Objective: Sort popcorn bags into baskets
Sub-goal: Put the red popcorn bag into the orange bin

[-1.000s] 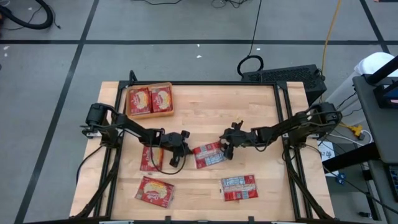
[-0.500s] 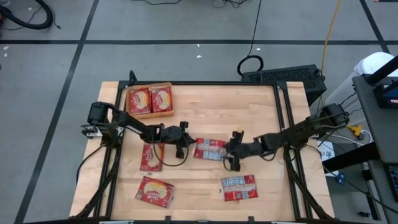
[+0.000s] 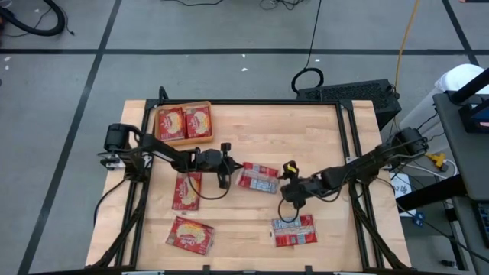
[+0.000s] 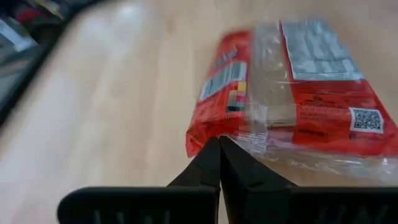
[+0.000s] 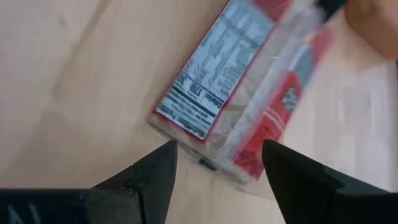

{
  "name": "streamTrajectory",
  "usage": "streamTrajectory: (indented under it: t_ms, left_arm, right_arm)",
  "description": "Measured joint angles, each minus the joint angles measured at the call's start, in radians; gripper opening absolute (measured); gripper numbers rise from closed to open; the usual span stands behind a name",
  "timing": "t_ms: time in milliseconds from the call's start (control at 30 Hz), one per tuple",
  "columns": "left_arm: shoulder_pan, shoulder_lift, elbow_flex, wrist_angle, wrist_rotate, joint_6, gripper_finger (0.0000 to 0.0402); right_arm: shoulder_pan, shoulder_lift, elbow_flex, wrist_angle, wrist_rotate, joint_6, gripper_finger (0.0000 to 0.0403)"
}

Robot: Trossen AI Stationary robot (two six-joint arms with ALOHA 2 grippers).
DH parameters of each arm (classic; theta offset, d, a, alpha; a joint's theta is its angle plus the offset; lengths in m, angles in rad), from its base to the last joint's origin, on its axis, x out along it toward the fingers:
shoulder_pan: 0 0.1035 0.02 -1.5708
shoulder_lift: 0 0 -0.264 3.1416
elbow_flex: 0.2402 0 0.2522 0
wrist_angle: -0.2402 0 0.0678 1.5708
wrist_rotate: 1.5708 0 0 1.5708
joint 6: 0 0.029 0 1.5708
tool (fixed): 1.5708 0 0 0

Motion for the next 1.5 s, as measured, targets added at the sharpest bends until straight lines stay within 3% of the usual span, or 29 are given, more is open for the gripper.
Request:
streamTrajectory:
  t_ms: [200,600,700,867,1000,1167,1367,1500]
  left_arm:
    - [0.006,-0.064,0.001,-0.043,0.0,-0.001,0.0001]
    - [0.013,-0.102,0.0,-0.116,0.001,-0.019,0.0]
    - [0.013,-0.102,0.0,-0.106,0.0,-0.024,0.0]
    - [0.02,-0.102,0.0,-0.108,0.0,-0.069,0.0]
    - [0.031,-0.102,0.0,-0.105,0.003,-0.121,0.0]
    - [0.032,-0.102,0.0,-0.088,0.003,-0.165,0.0]
    - [0.032,-0.102,0.0,-0.055,0.003,-0.21,0.0001]
    - [0.032,-0.102,0.0,-0.116,0.078,-0.23,0.0019]
  right_arm:
    - [-0.064,0.021,0.0,0.002,-0.082,-0.021,0.0228]
    - [-0.067,0.121,0.0,0.091,-0.055,-0.018,0.0228]
    - [-0.074,0.123,-0.001,0.138,-0.04,0.047,0.0228]
    - [-0.063,0.11,0.002,0.171,-0.043,0.321,0.023]
    - [-0.025,0.11,0.015,0.176,-0.043,0.441,0.024]
    - [-0.001,0.11,0.015,0.168,-0.026,0.488,0.0259]
    - [-0.002,0.172,0.05,0.382,0.062,0.506,0.0275]
    - [0.002,0.209,0.105,0.27,0.064,0.477,0.0274]
